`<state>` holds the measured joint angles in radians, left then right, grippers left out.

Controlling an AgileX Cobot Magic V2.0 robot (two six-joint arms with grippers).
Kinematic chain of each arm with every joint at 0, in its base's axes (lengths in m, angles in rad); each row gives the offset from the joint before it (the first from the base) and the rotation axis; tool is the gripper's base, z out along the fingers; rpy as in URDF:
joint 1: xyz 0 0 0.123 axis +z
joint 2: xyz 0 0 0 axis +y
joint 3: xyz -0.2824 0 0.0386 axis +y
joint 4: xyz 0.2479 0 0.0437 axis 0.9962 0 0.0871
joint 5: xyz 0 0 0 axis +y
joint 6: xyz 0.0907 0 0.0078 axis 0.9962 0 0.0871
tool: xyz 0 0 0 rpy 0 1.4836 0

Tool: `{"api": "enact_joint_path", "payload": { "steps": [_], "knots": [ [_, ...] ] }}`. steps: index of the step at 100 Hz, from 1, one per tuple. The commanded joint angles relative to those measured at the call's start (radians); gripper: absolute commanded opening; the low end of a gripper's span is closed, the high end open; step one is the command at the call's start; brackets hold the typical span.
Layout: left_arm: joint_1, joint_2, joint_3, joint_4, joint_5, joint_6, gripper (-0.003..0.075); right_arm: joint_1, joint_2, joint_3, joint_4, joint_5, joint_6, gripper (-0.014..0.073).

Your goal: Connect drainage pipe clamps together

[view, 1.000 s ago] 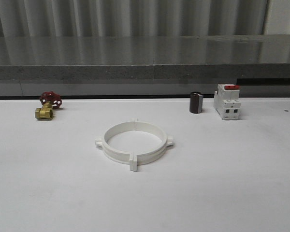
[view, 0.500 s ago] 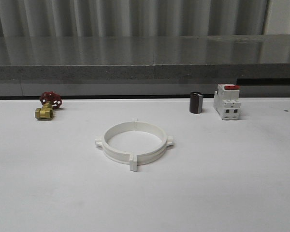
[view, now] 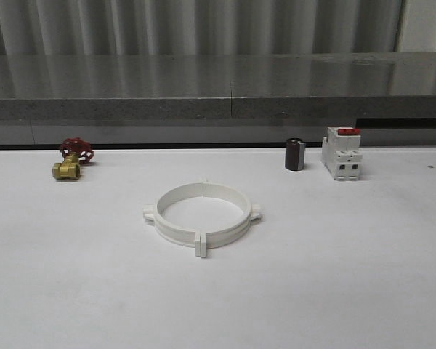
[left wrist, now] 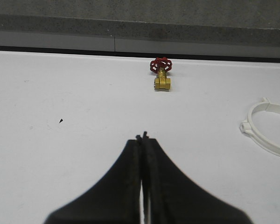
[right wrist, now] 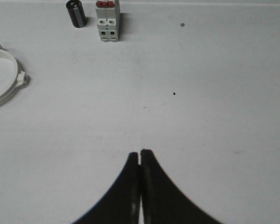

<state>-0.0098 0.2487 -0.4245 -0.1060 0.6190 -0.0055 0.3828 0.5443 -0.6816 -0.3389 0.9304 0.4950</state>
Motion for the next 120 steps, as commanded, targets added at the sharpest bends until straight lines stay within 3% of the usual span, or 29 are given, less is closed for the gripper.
{"api": "enact_joint_path", "payload": {
  "steps": [1,17,33,50,59,75,82,93,110,120],
  "knots": [
    [0.001,0.008,-0.025,-0.013,-0.068,-0.003,-0.002,-0.008,0.001,-0.022,-0.034,-0.058,-0.009,-0.0118],
    [0.001,0.008,-0.025,-0.013,-0.068,-0.003,-0.002,-0.008,0.0,-0.01,-0.047,-0.081,-0.011,-0.0118],
    [0.001,0.008,-0.025,-0.013,-0.068,-0.003,-0.002,-0.012,-0.043,0.031,-0.077,-0.202,-0.011,-0.0118],
    [0.001,0.008,-0.025,-0.013,-0.068,-0.003,-0.002,-0.107,-0.161,0.113,-0.037,-0.264,-0.036,-0.0118],
    [0.001,0.008,-0.025,-0.013,-0.068,-0.003,-0.002,-0.191,-0.234,0.168,0.036,-0.351,-0.136,-0.0118],
    [0.001,0.008,-0.025,-0.013,-0.068,-0.003,-0.002,-0.308,-0.342,0.296,0.323,-0.566,-0.478,-0.0118],
    [0.001,0.008,-0.025,-0.013,-0.068,-0.003,-0.002,-0.346,-0.381,0.369,0.428,-0.655,-0.56,-0.0118],
    [0.001,0.008,-0.025,-0.013,-0.068,-0.003,-0.002,-0.368,-0.442,0.47,0.44,-0.732,-0.528,-0.0118],
    [0.001,0.008,-0.025,-0.013,-0.068,-0.003,-0.002,-0.368,-0.539,0.559,0.345,-0.739,-0.382,-0.0118],
    [0.001,0.008,-0.025,-0.013,-0.068,-0.003,-0.002,-0.368,-0.576,0.602,0.339,-0.756,-0.367,-0.0118]
  ]
}}
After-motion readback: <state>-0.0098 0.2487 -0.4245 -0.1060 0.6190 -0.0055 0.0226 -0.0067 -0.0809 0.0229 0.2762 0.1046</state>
